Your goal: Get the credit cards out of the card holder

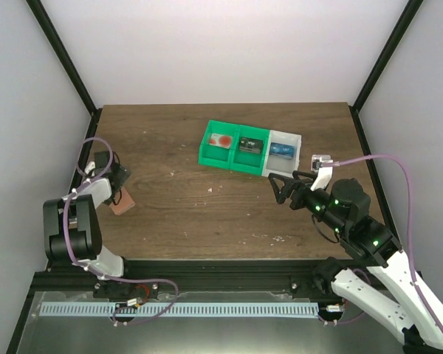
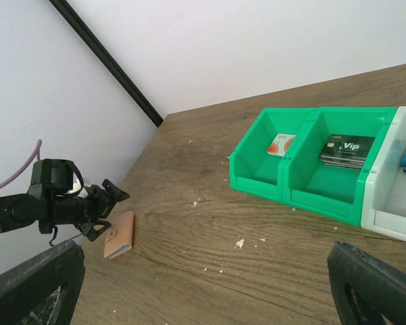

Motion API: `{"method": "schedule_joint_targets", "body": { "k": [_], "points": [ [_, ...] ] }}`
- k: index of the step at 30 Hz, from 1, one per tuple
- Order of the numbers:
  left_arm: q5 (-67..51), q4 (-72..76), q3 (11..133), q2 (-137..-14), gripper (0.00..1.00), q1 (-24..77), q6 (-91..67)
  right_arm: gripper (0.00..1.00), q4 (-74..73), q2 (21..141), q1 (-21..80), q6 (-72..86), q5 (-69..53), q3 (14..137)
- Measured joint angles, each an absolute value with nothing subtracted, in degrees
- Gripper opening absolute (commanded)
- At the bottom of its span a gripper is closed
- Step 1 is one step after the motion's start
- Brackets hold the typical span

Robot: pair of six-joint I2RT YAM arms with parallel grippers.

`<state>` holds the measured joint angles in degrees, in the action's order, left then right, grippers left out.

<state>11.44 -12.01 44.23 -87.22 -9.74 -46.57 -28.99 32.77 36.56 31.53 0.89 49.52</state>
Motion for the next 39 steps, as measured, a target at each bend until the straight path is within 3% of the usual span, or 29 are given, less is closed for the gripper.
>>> {"method": "schedule_joint_targets", "body": {
  "k": [12, 25, 33, 36, 39],
  "points": [
    [10.63, -9.82, 44.14, -90.41, 0.96, -8.45, -44.47, 1.0, -29.1, 32.77, 36.56, 30.85, 0.89, 49.52],
    [5.87, -7.49, 42.06, -88.58, 0.95, 8.36, -45.63, 1.0, -29.08, 35.18, 36.56, 31.16, 0.27, 49.52],
    [11.03, -12.4, 41.06, -80.03, 0.84, 9.87, -50.48, 1.0, -29.06, 35.57, 36.56, 32.16, -0.62, 49.52],
    [13.74, -12.97, 41.06, -78.06, 0.81, 6.68, -51.22, 1.0, -29.04, 36.36, 36.56, 32.4, -1.32, 49.52],
    [15.9, -14.26, 41.06, -78.56, 0.71, 1.23, -52.23, 1.0, -28.99, 36.86, 36.56, 32.42, -2.09, 49.52]
  ]
}}
